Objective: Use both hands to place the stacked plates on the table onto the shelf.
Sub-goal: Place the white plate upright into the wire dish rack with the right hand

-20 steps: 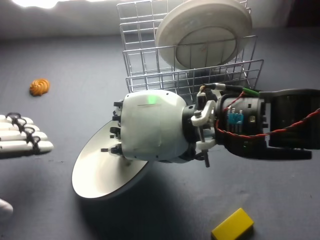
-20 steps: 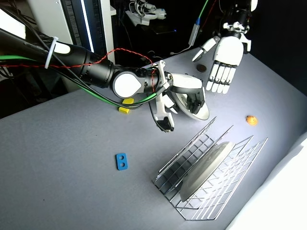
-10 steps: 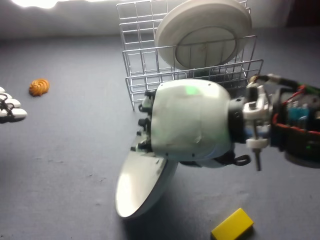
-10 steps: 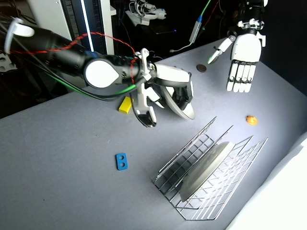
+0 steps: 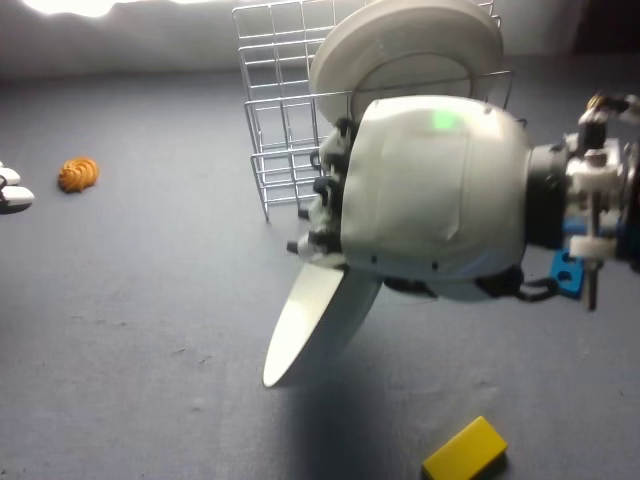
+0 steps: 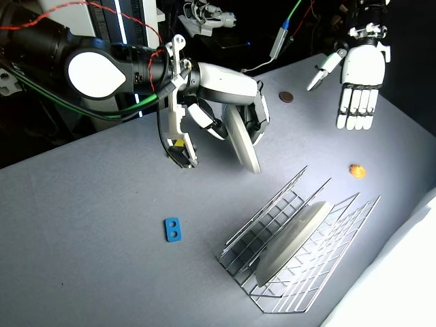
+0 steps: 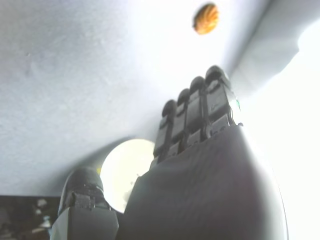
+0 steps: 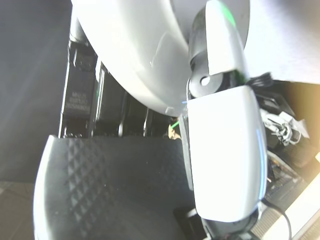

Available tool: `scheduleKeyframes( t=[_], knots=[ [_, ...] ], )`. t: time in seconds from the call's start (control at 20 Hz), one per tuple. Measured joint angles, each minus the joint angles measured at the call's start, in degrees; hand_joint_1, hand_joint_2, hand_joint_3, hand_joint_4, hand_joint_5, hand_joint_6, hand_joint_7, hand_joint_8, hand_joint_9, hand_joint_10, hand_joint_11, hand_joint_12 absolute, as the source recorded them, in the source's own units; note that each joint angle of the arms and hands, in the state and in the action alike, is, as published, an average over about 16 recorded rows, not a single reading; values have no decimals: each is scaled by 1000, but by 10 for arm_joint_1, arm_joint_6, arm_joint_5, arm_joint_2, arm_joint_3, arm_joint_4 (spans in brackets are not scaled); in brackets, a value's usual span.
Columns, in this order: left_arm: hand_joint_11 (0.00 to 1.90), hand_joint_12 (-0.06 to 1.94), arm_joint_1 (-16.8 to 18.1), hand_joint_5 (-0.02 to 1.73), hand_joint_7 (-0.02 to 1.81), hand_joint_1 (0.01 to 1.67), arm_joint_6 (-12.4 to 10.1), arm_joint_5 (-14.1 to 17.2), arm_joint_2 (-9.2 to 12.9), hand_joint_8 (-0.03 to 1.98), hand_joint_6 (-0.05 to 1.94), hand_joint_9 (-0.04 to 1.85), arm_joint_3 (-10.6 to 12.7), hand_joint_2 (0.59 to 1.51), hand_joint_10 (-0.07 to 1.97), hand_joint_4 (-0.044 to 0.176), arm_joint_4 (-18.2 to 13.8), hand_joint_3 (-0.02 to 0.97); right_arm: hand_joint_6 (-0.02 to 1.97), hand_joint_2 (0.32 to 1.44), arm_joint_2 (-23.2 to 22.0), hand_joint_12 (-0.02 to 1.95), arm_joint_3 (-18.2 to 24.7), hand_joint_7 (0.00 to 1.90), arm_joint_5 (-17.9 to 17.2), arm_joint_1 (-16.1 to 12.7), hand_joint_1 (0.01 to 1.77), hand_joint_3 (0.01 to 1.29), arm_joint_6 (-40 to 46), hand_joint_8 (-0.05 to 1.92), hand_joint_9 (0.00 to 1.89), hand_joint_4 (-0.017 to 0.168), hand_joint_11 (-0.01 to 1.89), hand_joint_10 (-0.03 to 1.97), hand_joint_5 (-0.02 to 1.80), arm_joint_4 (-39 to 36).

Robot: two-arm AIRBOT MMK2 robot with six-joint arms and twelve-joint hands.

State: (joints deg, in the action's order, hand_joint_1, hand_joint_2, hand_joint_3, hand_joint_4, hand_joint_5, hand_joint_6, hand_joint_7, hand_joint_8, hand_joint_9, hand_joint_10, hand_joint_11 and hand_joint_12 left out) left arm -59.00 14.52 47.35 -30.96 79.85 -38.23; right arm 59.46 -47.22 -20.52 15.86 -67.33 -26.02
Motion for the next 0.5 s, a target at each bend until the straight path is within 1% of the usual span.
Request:
scheduleKeyframes(
  t=[0.1,0.25,0.5],
  knots=[
    [13,-2,11,19,13,16,0,1,0,-3,-6,19,2,1085,2,2,-11,19,1088,1000,-11,1003,5,1045,0,-12,1209,15,-4,915,1283,6,911,64,909,15],
    [13,-3,36,19,15,16,-1,2,-2,-3,-6,17,1,1087,2,3,-40,19,1082,1000,-23,1009,7,1044,-1,-31,1212,15,-9,910,1257,5,900,153,909,47],
    [13,-2,94,18,17,16,-5,4,-6,-3,-6,14,-6,1088,2,2,-111,19,1071,1000,-35,1009,-3,1050,-3,-63,1218,15,-17,899,1239,5,901,194,916,130]
  ],
)
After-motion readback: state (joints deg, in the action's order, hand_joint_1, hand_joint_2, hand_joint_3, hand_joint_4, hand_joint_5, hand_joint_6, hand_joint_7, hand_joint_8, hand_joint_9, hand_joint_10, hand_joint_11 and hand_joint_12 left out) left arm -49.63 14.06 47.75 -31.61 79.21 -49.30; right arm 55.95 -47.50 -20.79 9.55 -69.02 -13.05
